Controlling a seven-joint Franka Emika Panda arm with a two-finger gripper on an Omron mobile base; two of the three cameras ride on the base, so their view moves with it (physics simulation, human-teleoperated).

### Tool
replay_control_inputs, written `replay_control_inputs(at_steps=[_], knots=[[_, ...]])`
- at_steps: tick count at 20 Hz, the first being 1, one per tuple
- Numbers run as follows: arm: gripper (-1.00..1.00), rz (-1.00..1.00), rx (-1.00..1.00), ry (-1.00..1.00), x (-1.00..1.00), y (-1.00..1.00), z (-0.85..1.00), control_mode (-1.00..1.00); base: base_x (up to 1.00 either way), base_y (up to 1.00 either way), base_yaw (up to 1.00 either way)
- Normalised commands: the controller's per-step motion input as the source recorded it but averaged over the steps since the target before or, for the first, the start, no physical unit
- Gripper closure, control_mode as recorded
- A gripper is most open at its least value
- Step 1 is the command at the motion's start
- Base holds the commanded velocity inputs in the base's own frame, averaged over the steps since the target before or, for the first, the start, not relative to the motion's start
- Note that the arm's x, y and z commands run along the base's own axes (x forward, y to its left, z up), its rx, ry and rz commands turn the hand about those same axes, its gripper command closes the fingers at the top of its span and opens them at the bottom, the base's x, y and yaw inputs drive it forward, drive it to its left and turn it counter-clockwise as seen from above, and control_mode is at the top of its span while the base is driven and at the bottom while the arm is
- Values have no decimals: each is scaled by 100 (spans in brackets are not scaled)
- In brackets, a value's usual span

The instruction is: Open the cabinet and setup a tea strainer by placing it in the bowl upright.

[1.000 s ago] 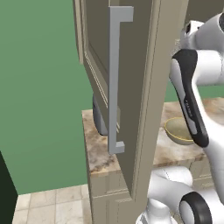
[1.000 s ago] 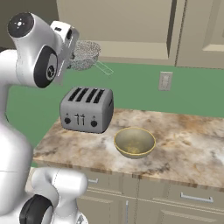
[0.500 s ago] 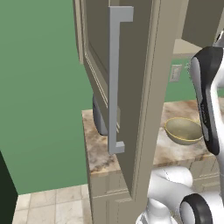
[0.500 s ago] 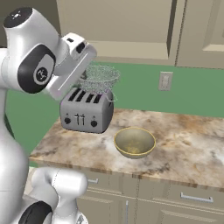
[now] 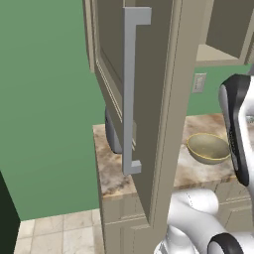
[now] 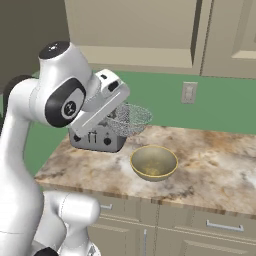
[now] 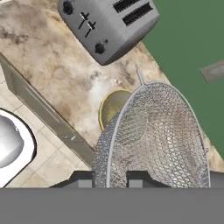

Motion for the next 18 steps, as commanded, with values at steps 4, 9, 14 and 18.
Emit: replay_control_inputs(at_steps=[4,9,14,18], knots=[[100,0,6,-1,0,0,-56,-100,0,0,0],[100,-1,1,0,3,-6,-92,-100,0,0,0],[100,-1,-2,0,12,-10,-77,-100,0,0,0],[100,0,0,-7,18,-23,-28,-100,0,0,0]])
